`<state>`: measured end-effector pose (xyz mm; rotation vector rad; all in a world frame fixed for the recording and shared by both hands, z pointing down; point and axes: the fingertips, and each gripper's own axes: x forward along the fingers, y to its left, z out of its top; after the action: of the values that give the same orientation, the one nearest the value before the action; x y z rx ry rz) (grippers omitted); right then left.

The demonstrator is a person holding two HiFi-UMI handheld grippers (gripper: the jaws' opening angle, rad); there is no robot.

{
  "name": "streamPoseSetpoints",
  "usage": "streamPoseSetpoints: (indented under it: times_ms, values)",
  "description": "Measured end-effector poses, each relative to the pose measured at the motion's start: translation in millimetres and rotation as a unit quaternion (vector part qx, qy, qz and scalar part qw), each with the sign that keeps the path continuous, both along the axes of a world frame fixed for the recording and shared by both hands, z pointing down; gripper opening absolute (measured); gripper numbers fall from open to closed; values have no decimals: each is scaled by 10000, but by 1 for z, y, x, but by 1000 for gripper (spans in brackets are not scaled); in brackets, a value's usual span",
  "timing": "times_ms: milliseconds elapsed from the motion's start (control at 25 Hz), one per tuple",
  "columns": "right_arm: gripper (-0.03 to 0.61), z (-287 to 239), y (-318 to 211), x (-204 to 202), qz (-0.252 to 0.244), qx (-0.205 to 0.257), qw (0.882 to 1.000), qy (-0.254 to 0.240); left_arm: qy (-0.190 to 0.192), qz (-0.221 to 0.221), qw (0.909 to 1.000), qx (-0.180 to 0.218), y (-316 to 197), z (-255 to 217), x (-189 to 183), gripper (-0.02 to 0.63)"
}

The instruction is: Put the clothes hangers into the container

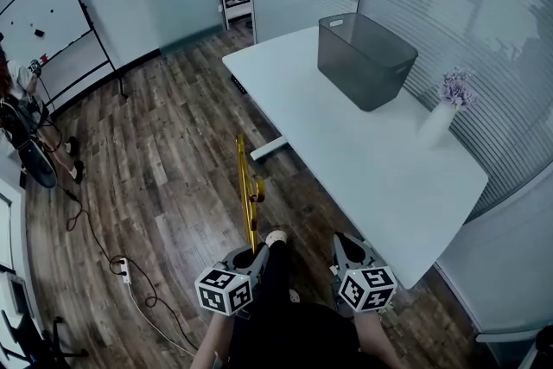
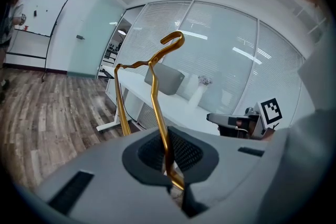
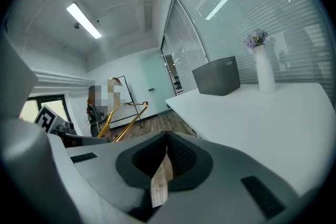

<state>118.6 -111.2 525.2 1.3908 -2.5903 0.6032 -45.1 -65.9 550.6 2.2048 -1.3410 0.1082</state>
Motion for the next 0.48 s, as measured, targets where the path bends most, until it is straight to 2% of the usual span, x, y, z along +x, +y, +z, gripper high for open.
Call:
streamPoseSetpoints:
  times_ms: [480]
  values:
    - [26, -6, -40, -15, 6, 22, 10000, -33, -25, 76, 10000, -3, -40, -3, -10, 8]
